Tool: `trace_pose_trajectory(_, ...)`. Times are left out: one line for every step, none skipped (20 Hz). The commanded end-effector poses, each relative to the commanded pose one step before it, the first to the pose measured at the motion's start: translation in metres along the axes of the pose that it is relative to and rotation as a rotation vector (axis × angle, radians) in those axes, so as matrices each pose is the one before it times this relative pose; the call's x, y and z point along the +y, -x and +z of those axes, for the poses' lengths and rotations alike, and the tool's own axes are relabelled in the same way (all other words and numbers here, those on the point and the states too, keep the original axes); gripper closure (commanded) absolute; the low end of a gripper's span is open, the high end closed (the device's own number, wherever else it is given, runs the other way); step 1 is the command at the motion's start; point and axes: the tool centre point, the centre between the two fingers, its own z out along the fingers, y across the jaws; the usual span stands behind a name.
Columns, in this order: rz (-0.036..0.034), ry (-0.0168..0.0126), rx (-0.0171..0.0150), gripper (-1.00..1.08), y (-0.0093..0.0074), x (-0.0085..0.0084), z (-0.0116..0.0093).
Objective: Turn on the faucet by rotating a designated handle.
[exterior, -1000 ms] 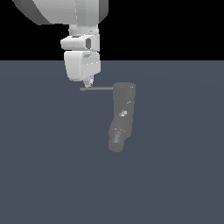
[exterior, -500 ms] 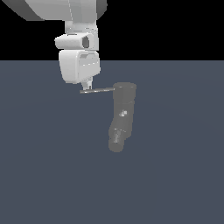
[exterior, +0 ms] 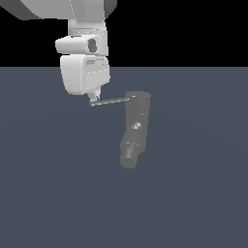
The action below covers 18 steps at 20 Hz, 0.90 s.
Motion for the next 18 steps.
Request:
trace_pose_trajectory(0.00373, 0.00158, 0.00181, 1.08, -0.00762, 0.00549, -0.00005)
trace_pose_trajectory(-0.00067, 0.00016, 0.00007, 1.08, -0.00186, 0.00231, 0.00005)
trace_pose_trajectory(0.00000, 0.00000, 0.00000, 1.08, -0.00220, 0.00223, -0.00003)
trace_pose_trajectory(0.00000, 0.00000, 0.00000, 1.08, -0.00220, 0.00223, -0.00003)
trace_pose_trajectory(0.00000, 0.00000, 0.00000, 1.08, -0.00220, 0.00224, -0.00003)
trace_pose_trajectory(-0.00067, 0.00016, 0.00006, 1.08, -0.00188, 0.00232, 0.00005)
trace_pose_trajectory(0.00000, 0.00000, 0.00000, 1.08, -0.00221, 0.00224, -0.00003)
trace_pose_trajectory(0.00000, 0.00000, 0.00000, 1.08, -0.00221, 0.00225, -0.00003)
trace_pose_trajectory(-0.00067, 0.00016, 0.00005, 1.08, -0.00189, 0.00233, 0.00005)
trace_pose_trajectory(0.00000, 0.00000, 0.00000, 1.08, -0.00222, 0.00225, -0.00004)
trace_pose_trajectory(0.00000, 0.00000, 0.00000, 1.08, -0.00222, 0.00226, -0.00004)
trace_pose_trajectory(-0.00067, 0.00016, 0.00004, 1.08, -0.00191, 0.00233, 0.00004)
trace_pose_trajectory(0.00000, 0.00000, 0.00000, 1.08, -0.00223, 0.00227, -0.00004)
trace_pose_trajectory(0.00000, 0.00000, 0.00000, 1.08, -0.00223, 0.00227, -0.00004)
trace_pose_trajectory(-0.00067, 0.00016, 0.00004, 1.08, -0.00193, 0.00234, 0.00004)
trace_pose_trajectory(0.00000, 0.00000, 0.00000, 1.08, -0.00224, 0.00228, -0.00004)
trace_pose_trajectory(0.00000, 0.00000, 0.00000, 1.08, -0.00224, 0.00229, -0.00004)
trace_pose_trajectory(-0.00067, 0.00016, 0.00003, 1.08, -0.00195, 0.00235, 0.00004)
